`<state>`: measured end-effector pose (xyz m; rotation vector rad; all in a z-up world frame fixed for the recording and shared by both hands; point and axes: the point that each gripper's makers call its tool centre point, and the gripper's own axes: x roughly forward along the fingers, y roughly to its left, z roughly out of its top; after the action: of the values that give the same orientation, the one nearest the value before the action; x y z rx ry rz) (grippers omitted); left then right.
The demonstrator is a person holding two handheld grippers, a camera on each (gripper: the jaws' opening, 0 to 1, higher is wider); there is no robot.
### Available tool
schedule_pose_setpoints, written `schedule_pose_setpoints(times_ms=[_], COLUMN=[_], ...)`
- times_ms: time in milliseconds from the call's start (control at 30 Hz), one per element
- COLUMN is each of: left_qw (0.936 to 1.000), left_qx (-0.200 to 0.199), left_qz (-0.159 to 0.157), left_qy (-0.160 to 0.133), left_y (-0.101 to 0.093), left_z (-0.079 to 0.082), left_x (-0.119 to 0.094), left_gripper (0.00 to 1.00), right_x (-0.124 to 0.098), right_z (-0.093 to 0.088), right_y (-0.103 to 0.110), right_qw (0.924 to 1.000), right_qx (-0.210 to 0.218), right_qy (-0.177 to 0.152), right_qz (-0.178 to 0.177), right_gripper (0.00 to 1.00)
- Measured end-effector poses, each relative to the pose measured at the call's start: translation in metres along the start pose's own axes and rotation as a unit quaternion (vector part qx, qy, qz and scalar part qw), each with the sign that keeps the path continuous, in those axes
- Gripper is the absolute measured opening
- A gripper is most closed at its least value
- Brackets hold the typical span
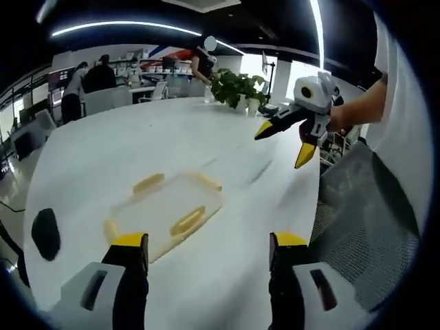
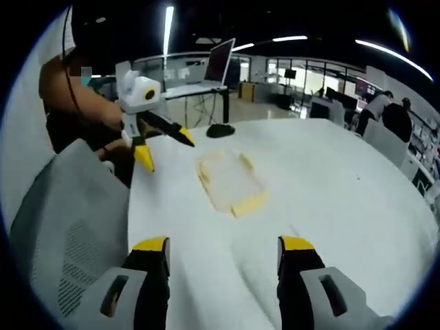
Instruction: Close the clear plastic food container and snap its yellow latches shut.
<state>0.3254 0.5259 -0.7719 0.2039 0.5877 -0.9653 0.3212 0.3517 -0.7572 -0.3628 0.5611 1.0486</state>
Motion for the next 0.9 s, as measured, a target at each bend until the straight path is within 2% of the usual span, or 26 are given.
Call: schedule_pose_setpoints(times_ms=[333, 700, 900], left_qw=[0.9998, 0.9995, 0.9988], left_qx=[0.011, 0.018, 0.032], left_qz=[-0.005, -0.007, -0.008], left_qy=[0.015, 0.026, 0.036], left_y=[0.013, 0.025, 0.032], left_z=[-0.006, -0.010, -0.009], left_x=[0.001, 0.004, 0.004], left_gripper=[0.68, 0.66, 0.64], right_x=[0.016, 0.030, 0.036], right_z=[0.001, 0.014, 0.015], right_y=[-0.002, -0.006, -0.009], right_qw=[0.9998, 0.9995, 0.9990], right_qx=[-0.011, -0.023, -0.033], right_qy=[0.013, 0.014, 0.021], right_qz=[0.011, 0.017, 0.021], right_gripper=[0.60, 0.59, 0.58])
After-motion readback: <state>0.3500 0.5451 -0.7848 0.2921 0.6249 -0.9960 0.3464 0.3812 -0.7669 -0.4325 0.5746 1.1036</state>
